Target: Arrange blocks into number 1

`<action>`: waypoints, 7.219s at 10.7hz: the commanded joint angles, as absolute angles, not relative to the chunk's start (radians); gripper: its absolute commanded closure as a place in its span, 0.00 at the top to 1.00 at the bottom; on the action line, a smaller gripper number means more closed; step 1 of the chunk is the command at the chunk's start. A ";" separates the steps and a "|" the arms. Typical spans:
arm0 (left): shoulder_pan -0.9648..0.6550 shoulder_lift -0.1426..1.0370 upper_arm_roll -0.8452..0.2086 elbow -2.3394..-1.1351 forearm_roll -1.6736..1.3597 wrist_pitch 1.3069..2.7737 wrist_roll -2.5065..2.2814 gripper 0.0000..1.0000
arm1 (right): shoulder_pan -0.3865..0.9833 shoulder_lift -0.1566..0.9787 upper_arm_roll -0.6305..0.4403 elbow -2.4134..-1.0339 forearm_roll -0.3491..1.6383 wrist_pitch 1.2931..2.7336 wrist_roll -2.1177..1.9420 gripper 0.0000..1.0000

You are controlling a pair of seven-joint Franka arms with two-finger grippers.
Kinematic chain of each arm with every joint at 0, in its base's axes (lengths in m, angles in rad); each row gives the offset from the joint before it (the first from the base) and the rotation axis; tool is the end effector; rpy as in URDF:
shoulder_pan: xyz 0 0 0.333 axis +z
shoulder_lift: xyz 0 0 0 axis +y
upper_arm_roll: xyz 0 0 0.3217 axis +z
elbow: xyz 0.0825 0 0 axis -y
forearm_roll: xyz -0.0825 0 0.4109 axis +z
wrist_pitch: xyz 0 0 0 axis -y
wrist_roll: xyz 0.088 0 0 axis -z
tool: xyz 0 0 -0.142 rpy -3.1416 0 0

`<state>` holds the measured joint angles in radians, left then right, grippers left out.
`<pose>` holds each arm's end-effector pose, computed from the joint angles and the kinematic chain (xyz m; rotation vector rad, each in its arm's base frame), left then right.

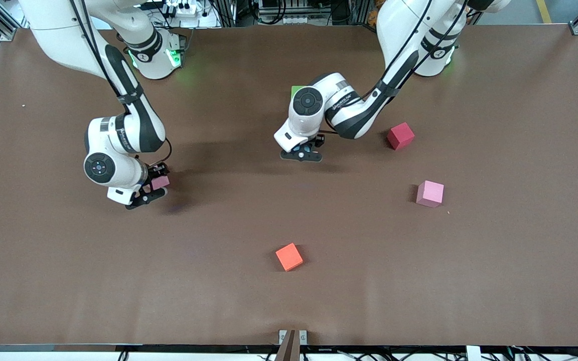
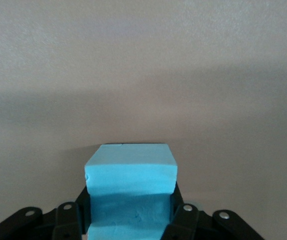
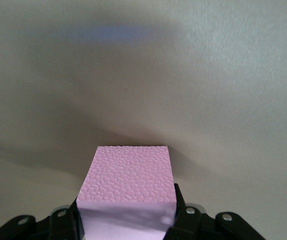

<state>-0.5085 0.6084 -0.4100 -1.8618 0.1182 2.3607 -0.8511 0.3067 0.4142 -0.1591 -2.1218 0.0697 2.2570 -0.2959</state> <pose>0.4022 -0.5139 0.1584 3.0754 -0.1454 -0.2333 0.5474 0.0805 0.1455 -3.0490 -0.6123 0.4269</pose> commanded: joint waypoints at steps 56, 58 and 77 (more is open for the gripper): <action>0.023 0.029 -0.049 -1.499 0.005 1.612 -0.021 1.00 | 0.454 0.252 -0.097 -1.572 0.069 1.856 0.352 1.00; 0.020 0.023 -0.049 -1.499 0.003 1.612 -0.012 1.00 | 0.321 0.213 -0.039 -1.569 0.069 1.813 0.287 1.00; -0.020 0.003 -0.035 -1.502 0.043 1.589 -0.012 1.00 | -0.057 0.110 0.101 -1.463 -0.008 1.646 0.135 1.00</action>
